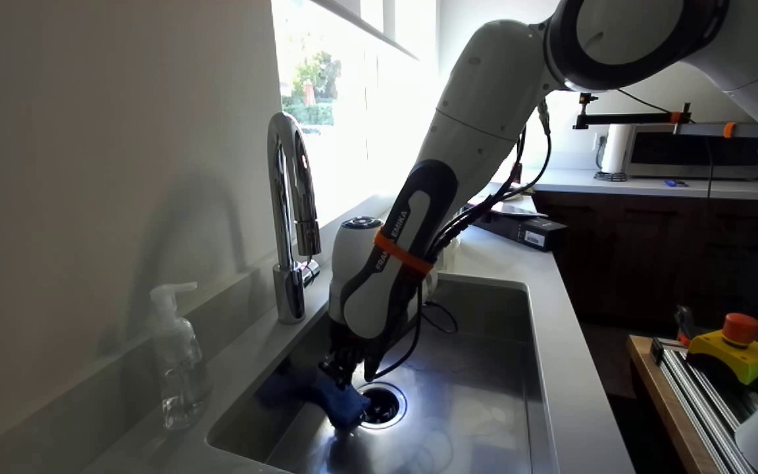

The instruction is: Use the blue sponge to wipe the sink.

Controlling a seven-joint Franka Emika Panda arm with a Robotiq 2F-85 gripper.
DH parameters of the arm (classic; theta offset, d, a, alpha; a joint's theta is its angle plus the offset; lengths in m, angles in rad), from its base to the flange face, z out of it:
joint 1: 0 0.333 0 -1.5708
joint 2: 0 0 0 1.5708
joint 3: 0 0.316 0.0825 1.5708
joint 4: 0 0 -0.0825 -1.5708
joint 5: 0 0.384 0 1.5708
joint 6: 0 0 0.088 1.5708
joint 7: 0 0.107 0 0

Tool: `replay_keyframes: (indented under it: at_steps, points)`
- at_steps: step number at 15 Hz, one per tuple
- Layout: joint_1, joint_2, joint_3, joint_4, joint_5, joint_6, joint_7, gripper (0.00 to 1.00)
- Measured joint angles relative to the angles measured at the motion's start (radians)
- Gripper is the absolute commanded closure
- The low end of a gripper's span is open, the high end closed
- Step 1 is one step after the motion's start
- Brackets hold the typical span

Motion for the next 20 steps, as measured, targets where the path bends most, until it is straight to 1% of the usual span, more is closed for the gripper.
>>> replay_keyframes:
  at_steps: [6,11,16,20]
  points:
    - [0.001,0.019,0.013,0.005,-0.004,0.002,-0.008,1.00]
    - [0.003,0.065,0.008,0.048,-0.004,0.002,0.000,1.00]
    - [-0.002,0.087,-0.009,0.097,0.024,0.002,0.066,1.00]
    - [-0.003,0.109,-0.041,0.149,0.043,0.002,0.119,1.00]
